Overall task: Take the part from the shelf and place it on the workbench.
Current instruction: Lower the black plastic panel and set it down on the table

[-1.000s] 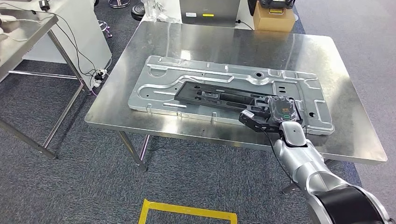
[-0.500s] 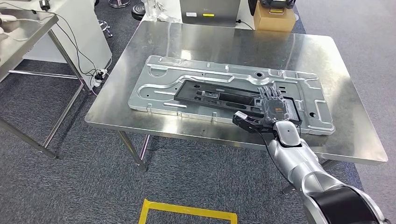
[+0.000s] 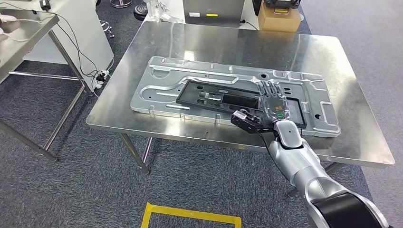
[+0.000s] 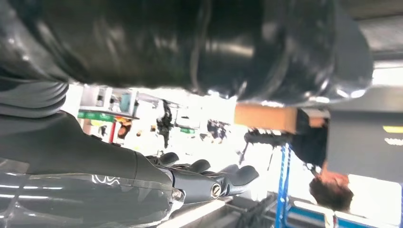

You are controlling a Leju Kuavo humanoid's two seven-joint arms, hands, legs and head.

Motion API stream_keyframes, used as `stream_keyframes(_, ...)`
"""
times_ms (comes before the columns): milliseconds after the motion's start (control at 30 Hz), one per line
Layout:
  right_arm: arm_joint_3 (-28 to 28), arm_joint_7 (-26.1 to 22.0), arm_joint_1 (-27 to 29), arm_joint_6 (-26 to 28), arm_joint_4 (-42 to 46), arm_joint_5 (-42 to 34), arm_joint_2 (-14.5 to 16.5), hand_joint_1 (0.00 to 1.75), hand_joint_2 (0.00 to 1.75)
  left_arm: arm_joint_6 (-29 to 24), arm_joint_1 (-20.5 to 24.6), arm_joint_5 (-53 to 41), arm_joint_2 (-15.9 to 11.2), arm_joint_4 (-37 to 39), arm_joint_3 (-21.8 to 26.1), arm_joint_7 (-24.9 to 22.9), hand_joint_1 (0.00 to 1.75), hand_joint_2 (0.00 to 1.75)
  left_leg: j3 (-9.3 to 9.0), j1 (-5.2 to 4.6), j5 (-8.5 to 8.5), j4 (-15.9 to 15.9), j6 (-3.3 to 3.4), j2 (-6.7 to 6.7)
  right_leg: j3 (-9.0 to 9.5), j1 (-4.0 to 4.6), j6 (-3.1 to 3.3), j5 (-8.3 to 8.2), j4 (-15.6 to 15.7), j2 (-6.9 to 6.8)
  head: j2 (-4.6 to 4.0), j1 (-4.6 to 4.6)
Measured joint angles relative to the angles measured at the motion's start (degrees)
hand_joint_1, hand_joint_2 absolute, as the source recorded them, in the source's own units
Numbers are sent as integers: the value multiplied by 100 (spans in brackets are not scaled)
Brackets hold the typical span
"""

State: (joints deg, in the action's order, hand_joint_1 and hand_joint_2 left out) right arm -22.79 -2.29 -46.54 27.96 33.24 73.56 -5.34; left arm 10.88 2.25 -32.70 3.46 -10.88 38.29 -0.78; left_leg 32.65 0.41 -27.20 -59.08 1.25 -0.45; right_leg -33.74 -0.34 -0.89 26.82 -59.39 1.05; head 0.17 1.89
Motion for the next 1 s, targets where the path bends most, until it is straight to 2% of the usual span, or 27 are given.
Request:
stream_keyframes(333, -511, 215, 425, -297, 2052, 230, 139, 0, 0, -31, -6, -34, 19, 0, 121, 46, 0, 0, 1, 6, -1, 2, -3, 0, -1, 6, 6, 4, -1, 0, -1, -1)
stream_keyframes(533, -1098, 211, 637, -519, 3281, 193, 244, 0, 0, -35, -14, -64, 43, 0, 170, 67, 0, 0, 1, 10, -5, 3, -9, 2, -3, 10, 14, 9, -2, 3, -1, 0)
stream_keyframes(767, -1497, 171, 764, -576, 3958, -117, 298, 0, 0, -35, -22, -101, 62, 0, 255, 84, 0, 0, 2, 11, -6, 3, -10, 1, -2, 10, 14, 9, -1, 2, -1, -1)
stream_keyframes(1000, -1662, 152, 799, -590, 4183, -163, 300, 0, 0, -35, -25, -103, 65, 0, 274, 85, 0, 0, 2, 11, -6, 3, -10, 1, -2, 11, 14, 9, -1, 1, -1, -1)
